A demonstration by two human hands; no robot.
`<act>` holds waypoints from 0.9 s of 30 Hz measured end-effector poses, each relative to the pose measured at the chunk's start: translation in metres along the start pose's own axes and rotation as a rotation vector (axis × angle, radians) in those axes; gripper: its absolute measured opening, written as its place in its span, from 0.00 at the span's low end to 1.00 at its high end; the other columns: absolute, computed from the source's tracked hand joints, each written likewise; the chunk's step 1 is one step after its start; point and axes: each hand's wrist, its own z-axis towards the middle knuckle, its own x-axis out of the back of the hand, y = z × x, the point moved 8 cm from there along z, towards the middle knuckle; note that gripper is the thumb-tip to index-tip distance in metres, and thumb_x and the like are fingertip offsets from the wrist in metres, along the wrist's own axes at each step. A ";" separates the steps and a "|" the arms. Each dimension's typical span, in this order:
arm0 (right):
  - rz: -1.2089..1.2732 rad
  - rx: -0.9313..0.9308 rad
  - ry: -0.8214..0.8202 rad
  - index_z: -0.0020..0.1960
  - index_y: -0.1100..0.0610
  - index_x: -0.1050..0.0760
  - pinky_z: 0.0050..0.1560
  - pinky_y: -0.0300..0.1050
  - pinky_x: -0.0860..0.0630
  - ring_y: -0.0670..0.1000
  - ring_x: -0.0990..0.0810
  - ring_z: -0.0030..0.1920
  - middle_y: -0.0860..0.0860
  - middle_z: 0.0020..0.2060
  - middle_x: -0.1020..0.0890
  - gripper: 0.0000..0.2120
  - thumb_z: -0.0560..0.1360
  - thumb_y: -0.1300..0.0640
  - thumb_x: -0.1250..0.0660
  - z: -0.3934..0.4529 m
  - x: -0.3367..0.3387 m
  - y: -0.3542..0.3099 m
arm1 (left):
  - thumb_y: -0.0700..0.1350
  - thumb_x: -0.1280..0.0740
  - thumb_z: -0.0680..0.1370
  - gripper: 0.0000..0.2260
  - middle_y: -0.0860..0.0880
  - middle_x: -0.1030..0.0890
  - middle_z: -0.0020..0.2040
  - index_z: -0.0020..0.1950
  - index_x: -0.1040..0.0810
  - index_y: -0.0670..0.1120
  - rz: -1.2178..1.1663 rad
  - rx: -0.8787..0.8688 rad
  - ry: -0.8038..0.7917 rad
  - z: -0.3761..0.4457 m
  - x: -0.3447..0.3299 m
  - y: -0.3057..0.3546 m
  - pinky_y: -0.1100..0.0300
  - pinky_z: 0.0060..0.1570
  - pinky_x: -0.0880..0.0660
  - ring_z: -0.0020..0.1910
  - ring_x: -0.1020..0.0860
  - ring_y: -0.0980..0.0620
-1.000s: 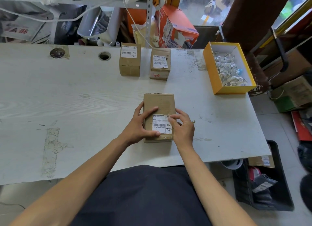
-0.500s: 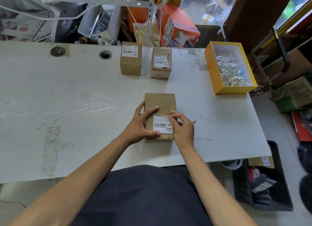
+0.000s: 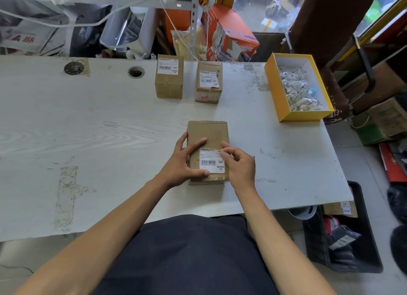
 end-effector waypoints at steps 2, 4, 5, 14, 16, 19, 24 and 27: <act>0.009 -0.007 0.004 0.40 0.50 0.18 0.43 0.38 0.20 0.42 0.17 0.51 0.45 0.55 0.16 0.09 0.75 0.63 0.30 0.000 0.000 0.000 | 0.62 0.21 0.60 0.41 0.60 0.52 0.78 0.71 0.33 0.69 0.004 0.000 -0.001 0.000 0.000 0.000 0.50 0.68 0.27 0.70 0.35 0.58; 0.012 -0.004 0.005 0.40 0.50 0.18 0.42 0.38 0.20 0.43 0.17 0.51 0.45 0.55 0.16 0.09 0.75 0.63 0.30 -0.001 0.000 -0.001 | 0.62 0.21 0.60 0.41 0.60 0.52 0.78 0.71 0.33 0.70 0.005 0.001 0.000 0.000 0.000 0.000 0.50 0.68 0.27 0.70 0.35 0.58; 0.008 -0.002 0.005 0.40 0.50 0.18 0.41 0.37 0.21 0.43 0.17 0.51 0.45 0.55 0.16 0.09 0.75 0.62 0.30 -0.001 0.000 -0.001 | 0.62 0.21 0.60 0.41 0.60 0.52 0.79 0.71 0.33 0.70 0.007 0.001 0.000 0.000 0.000 0.000 0.50 0.68 0.27 0.70 0.35 0.58; -0.026 -0.002 0.016 0.41 0.50 0.18 0.42 0.37 0.20 0.43 0.17 0.52 0.45 0.56 0.16 0.08 0.76 0.61 0.30 -0.001 0.001 -0.001 | 0.61 0.21 0.60 0.41 0.59 0.52 0.79 0.71 0.33 0.71 -0.008 0.005 0.003 0.000 0.000 -0.001 0.50 0.69 0.28 0.71 0.34 0.57; -0.022 -0.005 0.017 0.40 0.50 0.19 0.43 0.38 0.20 0.43 0.17 0.52 0.45 0.56 0.16 0.09 0.76 0.61 0.30 -0.001 0.001 -0.001 | 0.62 0.21 0.60 0.41 0.58 0.52 0.79 0.70 0.33 0.71 -0.006 0.001 0.006 0.000 0.000 -0.002 0.49 0.69 0.28 0.72 0.35 0.55; -0.032 0.000 0.014 0.41 0.50 0.19 0.42 0.37 0.20 0.43 0.18 0.52 0.45 0.56 0.16 0.08 0.76 0.61 0.30 -0.001 0.001 -0.001 | 0.62 0.21 0.60 0.41 0.58 0.52 0.79 0.71 0.33 0.71 -0.008 0.004 0.010 0.000 0.000 -0.002 0.49 0.69 0.28 0.73 0.35 0.55; -0.044 -0.004 0.018 0.41 0.51 0.18 0.43 0.41 0.18 0.43 0.17 0.51 0.44 0.55 0.17 0.07 0.76 0.61 0.30 0.000 0.001 0.000 | 0.62 0.21 0.60 0.41 0.59 0.51 0.78 0.71 0.33 0.70 -0.003 0.005 0.008 0.000 0.000 -0.001 0.49 0.68 0.27 0.71 0.34 0.56; -0.046 0.000 0.019 0.42 0.51 0.18 0.43 0.40 0.18 0.43 0.17 0.51 0.44 0.55 0.17 0.07 0.76 0.61 0.30 0.000 0.001 0.000 | 0.62 0.21 0.60 0.41 0.59 0.51 0.78 0.71 0.33 0.70 -0.002 0.004 0.005 0.000 0.000 -0.001 0.50 0.68 0.27 0.71 0.34 0.56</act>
